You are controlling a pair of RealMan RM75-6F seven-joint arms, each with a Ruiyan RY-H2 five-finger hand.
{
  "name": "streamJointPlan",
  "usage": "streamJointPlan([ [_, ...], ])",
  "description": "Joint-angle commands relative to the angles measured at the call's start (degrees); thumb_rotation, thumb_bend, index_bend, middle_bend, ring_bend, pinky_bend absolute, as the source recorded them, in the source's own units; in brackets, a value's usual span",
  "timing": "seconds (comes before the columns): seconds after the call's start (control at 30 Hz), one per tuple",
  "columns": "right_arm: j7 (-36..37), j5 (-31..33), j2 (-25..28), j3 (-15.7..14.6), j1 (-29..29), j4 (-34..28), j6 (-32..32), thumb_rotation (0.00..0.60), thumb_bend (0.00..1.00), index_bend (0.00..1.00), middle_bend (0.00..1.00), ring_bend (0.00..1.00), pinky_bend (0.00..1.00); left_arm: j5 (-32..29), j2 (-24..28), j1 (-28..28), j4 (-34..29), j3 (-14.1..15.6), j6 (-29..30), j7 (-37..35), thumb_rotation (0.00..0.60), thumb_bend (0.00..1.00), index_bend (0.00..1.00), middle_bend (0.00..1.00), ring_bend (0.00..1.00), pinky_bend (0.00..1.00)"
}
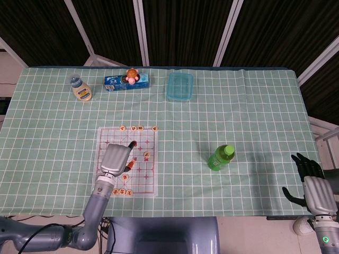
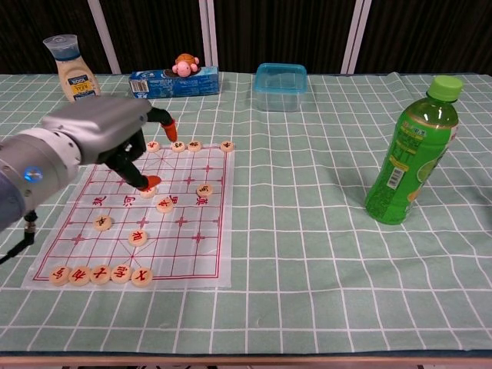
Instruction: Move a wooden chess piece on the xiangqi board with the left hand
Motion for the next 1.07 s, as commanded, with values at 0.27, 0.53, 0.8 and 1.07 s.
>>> streamJointPlan([
  [0.27,-0.4,-0.1,0.0,-0.1,0.0,-0.1,-0.1,0.6,0.36,0.0,0.0,0.0,0.0,11.4,11.7,10.1,-5.8,7.5,7.8,-11.2,0.6,0.14,0.07,0.28,0.25,0.37],
  [0.53,-1.0,-0.5,-0.2,-0.2,0.1,0.2,0.0,0.6,0.36,0.0,0.0,0.0,0.0,16.1,16.0,16.6,-1.3,11.9,10.4,-18.6,0.6,0.04,0.0,0.03,0.03,0.16],
  [0.8,-1.1,-0.5,-0.3,-0.3,0.2,0.3,-0.1,0.6,0.36,0.0,0.0,0.0,0.0,23.1,19.0,21.8,7.0,15.1,13.2,-26.4,0.6,0.03,0.0,0.0,0.0,0.1],
  [1.07,-1.2,-0.5,-0.3,-0.3,0.2,0.4,0.0,0.6,0.36,0.0,0.0,0.0,0.0,25.3,19.2,25.0,11.8,14.1,14.7,-31.2,0.6,0.03,0.0,0.0,0.0,0.09],
])
